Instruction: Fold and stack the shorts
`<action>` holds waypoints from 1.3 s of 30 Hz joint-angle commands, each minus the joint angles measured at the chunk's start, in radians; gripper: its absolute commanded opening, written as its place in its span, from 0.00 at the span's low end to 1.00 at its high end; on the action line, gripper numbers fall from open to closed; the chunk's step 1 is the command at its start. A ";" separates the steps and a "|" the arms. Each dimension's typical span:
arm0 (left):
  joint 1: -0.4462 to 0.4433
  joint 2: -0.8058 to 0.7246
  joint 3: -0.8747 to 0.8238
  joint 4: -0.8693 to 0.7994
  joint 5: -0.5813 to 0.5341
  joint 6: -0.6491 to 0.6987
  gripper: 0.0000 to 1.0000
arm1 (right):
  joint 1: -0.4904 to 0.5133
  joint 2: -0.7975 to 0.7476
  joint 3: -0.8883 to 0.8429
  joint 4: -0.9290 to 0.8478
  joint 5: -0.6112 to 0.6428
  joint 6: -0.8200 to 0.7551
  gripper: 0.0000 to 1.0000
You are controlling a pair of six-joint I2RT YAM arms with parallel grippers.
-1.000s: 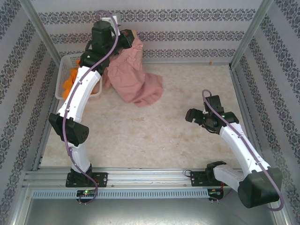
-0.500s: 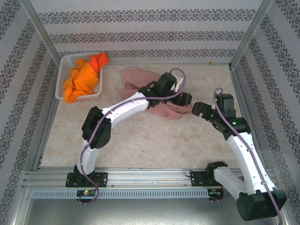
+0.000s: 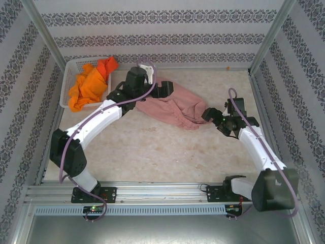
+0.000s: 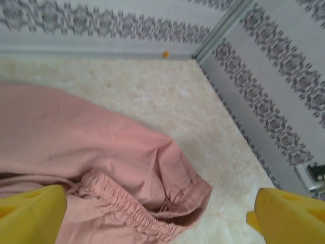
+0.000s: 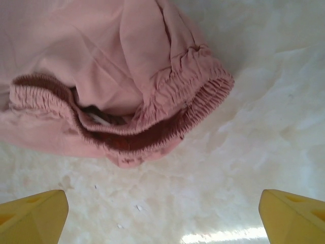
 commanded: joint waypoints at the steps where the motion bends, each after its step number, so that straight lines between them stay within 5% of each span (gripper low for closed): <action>1: -0.011 0.113 0.032 -0.068 0.054 0.002 0.94 | -0.030 0.060 -0.015 0.112 -0.053 0.164 0.95; 11: -0.011 0.417 0.400 -0.413 0.005 0.540 0.92 | -0.087 0.216 -0.052 0.253 -0.062 0.317 0.91; 18: -0.010 0.591 0.640 -0.543 0.019 0.614 0.92 | -0.089 0.318 -0.046 0.338 -0.097 0.374 0.90; 27: -0.009 0.707 0.731 -0.625 0.039 0.598 0.82 | -0.087 0.416 -0.031 0.403 -0.122 0.402 0.68; 34: -0.008 0.741 0.728 -0.634 0.042 0.571 0.50 | -0.087 0.482 0.010 0.430 -0.128 0.394 0.40; 39: -0.009 0.694 0.711 -0.650 0.030 0.545 0.00 | -0.082 0.489 0.080 0.416 -0.119 0.346 0.13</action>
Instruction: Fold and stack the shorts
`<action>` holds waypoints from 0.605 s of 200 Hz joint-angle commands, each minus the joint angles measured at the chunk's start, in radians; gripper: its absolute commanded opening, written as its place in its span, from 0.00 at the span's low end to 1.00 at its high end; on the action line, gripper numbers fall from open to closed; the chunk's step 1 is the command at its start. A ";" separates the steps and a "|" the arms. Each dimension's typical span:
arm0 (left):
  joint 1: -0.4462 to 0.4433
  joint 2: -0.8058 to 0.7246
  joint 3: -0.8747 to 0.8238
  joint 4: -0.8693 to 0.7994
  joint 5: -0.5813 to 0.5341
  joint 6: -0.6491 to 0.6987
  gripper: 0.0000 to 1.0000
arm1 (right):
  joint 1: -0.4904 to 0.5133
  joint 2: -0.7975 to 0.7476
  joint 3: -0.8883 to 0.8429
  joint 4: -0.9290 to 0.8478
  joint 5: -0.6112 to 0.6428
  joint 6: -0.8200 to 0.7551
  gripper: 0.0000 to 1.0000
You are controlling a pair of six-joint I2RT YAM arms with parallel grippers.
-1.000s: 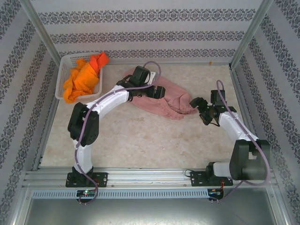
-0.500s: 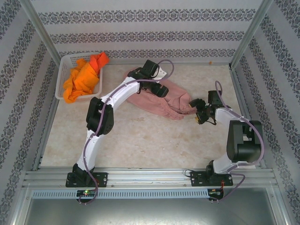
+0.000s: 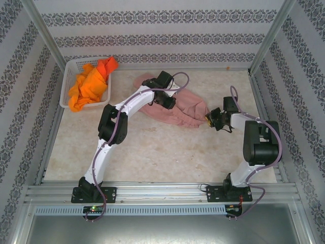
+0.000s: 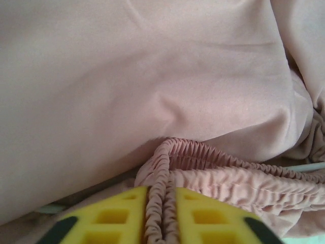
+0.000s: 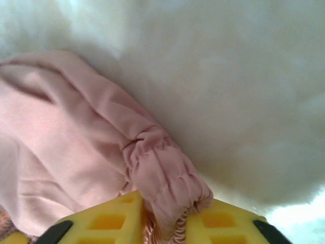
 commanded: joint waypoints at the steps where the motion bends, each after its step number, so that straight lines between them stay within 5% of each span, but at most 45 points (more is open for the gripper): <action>1: -0.004 -0.060 -0.003 -0.047 -0.006 -0.021 0.00 | 0.001 0.002 0.080 0.000 0.004 -0.048 0.09; 13: -0.003 -0.130 -0.051 -0.016 -0.021 -0.024 0.00 | 0.013 -0.011 0.120 -0.002 0.015 -0.070 0.00; 57: 0.007 -0.509 -0.322 0.198 -0.093 -0.038 0.00 | 0.088 -0.064 0.315 -0.029 0.031 -0.143 0.00; 121: 0.039 -0.950 -0.488 0.297 -0.208 -0.010 0.00 | 0.274 0.150 0.936 -0.187 -0.041 -0.308 0.00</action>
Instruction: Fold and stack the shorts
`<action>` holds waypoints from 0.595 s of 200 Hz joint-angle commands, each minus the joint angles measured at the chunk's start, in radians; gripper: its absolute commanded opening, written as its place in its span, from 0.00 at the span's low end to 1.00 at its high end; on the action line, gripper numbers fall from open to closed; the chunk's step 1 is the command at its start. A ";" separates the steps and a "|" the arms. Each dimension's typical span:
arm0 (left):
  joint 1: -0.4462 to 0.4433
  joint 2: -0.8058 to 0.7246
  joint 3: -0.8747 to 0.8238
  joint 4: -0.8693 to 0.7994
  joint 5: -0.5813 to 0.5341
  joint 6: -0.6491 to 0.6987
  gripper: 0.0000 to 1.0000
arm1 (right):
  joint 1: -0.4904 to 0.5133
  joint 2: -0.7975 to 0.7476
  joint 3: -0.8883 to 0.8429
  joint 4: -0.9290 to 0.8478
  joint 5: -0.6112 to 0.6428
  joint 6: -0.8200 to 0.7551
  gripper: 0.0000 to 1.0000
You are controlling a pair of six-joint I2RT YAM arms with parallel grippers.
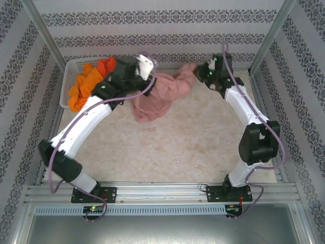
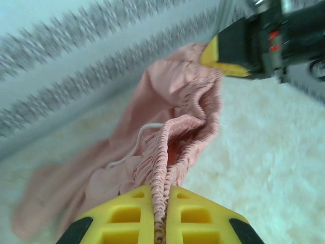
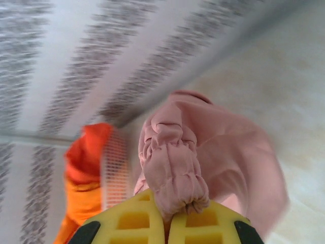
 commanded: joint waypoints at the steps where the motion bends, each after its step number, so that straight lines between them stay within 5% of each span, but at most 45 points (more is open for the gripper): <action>1: 0.017 -0.086 -0.024 0.054 -0.071 0.019 0.00 | 0.064 0.107 0.220 -0.069 -0.055 -0.098 0.00; 35: 0.019 -0.159 0.085 0.001 -0.133 0.095 0.00 | 0.137 0.321 0.635 -0.127 -0.136 -0.115 0.00; 77: 0.009 -0.113 0.285 -0.031 -0.069 0.173 0.00 | 0.172 0.635 1.257 -0.211 -0.191 -0.029 0.00; 119: -0.023 0.071 0.664 -0.212 -0.038 0.213 0.00 | 0.149 0.629 1.282 -0.116 -0.155 0.010 0.00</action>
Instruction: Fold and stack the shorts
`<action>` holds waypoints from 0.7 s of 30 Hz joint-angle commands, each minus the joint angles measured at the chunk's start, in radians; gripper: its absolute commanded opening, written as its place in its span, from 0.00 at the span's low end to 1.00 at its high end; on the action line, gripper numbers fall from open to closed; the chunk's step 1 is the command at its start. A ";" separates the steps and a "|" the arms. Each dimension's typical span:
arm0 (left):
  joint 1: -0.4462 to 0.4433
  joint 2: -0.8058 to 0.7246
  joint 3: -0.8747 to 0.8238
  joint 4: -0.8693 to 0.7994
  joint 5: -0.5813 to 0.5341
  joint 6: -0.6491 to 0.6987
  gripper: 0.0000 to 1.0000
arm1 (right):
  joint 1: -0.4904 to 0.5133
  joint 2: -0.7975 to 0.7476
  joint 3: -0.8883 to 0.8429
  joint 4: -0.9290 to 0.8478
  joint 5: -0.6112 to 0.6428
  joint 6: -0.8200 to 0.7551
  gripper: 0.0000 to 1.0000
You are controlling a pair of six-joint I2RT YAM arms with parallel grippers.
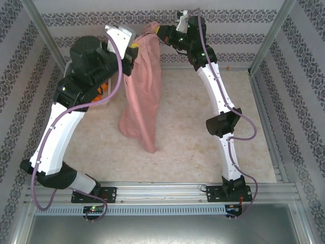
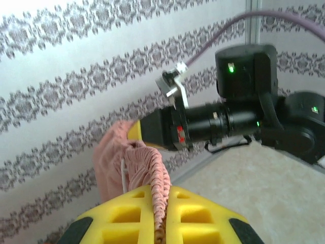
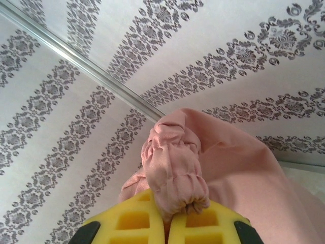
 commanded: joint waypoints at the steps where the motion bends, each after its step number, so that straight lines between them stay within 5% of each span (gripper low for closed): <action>1: -0.035 0.081 0.192 -0.096 0.045 0.070 0.00 | -0.030 -0.034 0.017 0.047 0.021 0.009 0.00; 6: -0.208 0.136 0.175 -0.070 0.023 0.143 0.00 | -0.091 -0.122 -0.131 0.027 -0.021 -0.063 0.00; 13: -0.436 0.193 -0.156 0.106 0.044 0.100 0.00 | -0.204 -0.279 -0.524 0.013 -0.069 -0.225 0.02; 21: -0.564 0.352 -0.386 0.422 0.243 -0.214 0.08 | -0.329 -0.547 -1.169 0.035 0.217 -0.430 0.09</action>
